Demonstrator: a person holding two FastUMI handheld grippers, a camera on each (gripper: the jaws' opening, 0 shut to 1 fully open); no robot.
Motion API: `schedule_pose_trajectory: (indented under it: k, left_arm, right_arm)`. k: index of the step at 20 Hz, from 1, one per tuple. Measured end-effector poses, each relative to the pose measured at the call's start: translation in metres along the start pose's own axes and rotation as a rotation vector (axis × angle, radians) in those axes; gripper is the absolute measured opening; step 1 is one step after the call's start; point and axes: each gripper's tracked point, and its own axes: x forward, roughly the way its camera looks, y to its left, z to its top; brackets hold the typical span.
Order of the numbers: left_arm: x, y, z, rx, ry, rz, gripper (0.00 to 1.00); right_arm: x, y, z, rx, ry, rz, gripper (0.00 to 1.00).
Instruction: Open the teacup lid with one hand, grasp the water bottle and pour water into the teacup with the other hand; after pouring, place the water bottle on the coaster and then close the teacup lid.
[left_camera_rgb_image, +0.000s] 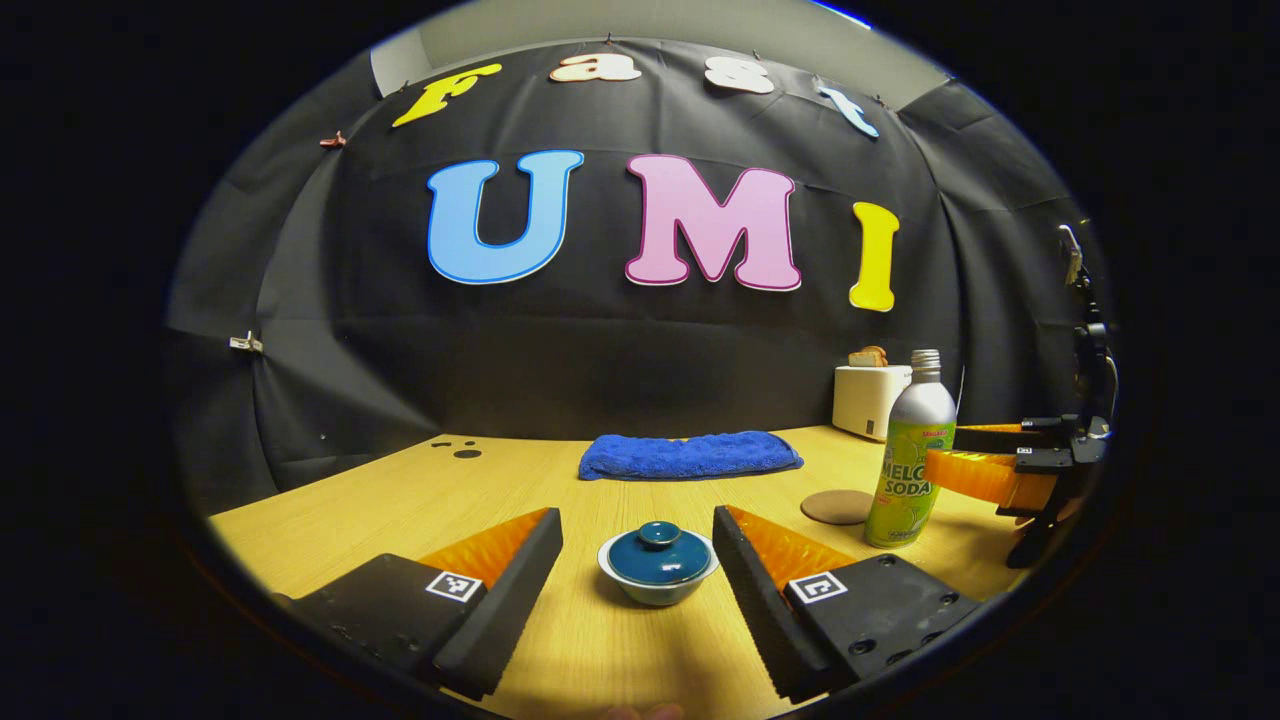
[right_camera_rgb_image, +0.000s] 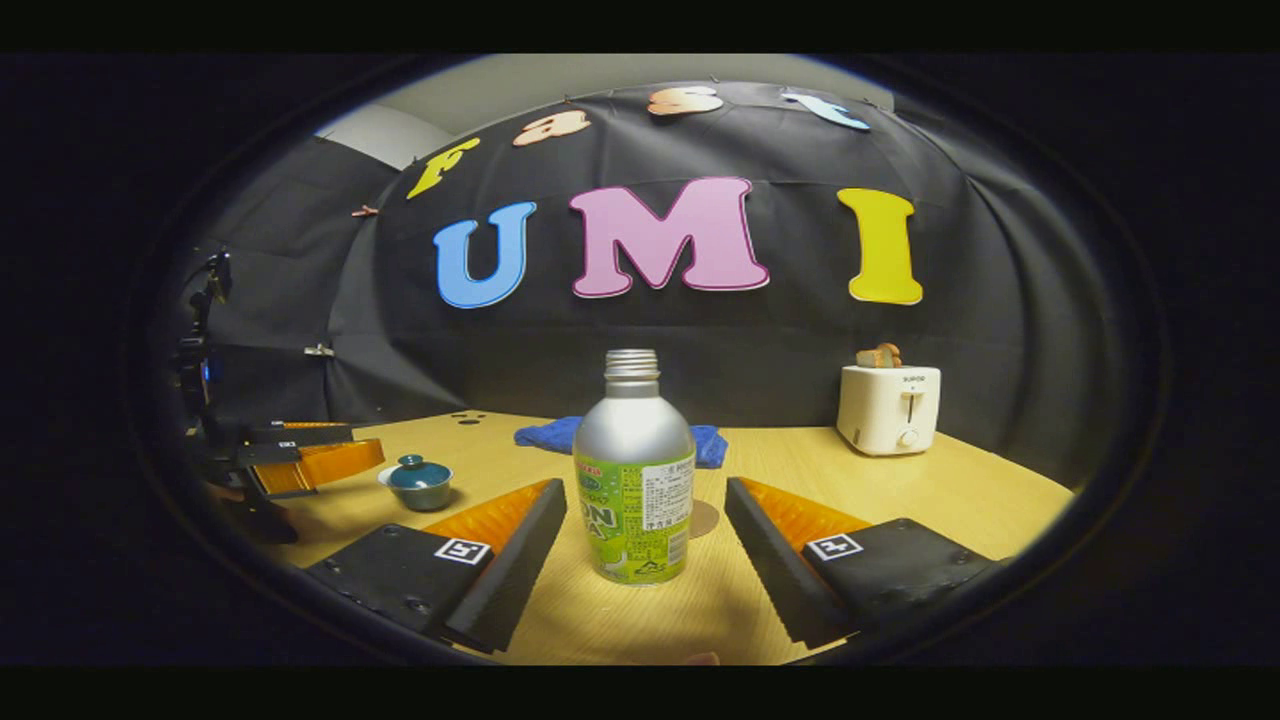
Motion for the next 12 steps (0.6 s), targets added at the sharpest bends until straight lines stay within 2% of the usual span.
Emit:
schedule_pose_trajectory:
  k: [3,7,12]
  left_arm:
    - [0.001,0.001,0.000,0.000,0.002,0.008,0.96]
    - [0.009,-0.014,0.001,0.005,0.005,-0.078,0.96]
    - [0.026,-0.014,-0.012,0.029,0.087,-0.088,0.94]
  right_arm:
    - [0.000,0.000,0.000,0.000,0.000,0.000,0.99]
    - [0.000,0.001,0.000,0.000,0.000,-0.001,0.99]
    - [0.000,0.000,0.000,0.000,0.001,-0.001,0.99]
